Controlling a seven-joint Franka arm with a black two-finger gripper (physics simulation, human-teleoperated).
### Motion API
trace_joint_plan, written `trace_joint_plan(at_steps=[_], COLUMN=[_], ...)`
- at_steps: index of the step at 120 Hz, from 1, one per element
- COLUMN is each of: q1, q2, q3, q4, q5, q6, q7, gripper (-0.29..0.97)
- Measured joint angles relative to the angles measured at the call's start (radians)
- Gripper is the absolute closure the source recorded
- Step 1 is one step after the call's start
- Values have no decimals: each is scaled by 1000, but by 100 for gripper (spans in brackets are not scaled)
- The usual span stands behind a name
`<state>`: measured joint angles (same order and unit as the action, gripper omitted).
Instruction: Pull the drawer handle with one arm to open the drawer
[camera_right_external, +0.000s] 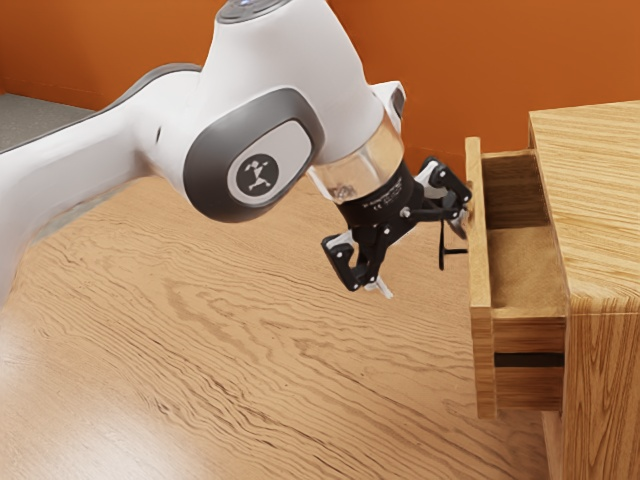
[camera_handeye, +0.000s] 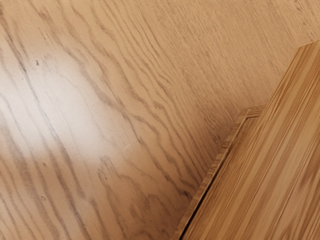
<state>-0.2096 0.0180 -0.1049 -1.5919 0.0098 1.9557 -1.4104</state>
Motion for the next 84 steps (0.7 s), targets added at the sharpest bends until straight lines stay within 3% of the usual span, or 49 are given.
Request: trace_joint_plan(at_steps=[9, 12, 19, 55, 72, 84], q1=[22, -27, -28, 10, -157, -217], q2=[-19, -26, -41, -95, -118, -135], q3=[-12, 42, 53, 34, 183, 221], q4=[-19, -26, -43, -100, -116, -125], q5=[-1, 0, 0, -4, -6, -4], q6=[-2, -3, -4, -8, -11, -15], q7=[-1, -1, -1, -3, -3, -4], gripper=[0, 0, 0, 0, 0, 0])
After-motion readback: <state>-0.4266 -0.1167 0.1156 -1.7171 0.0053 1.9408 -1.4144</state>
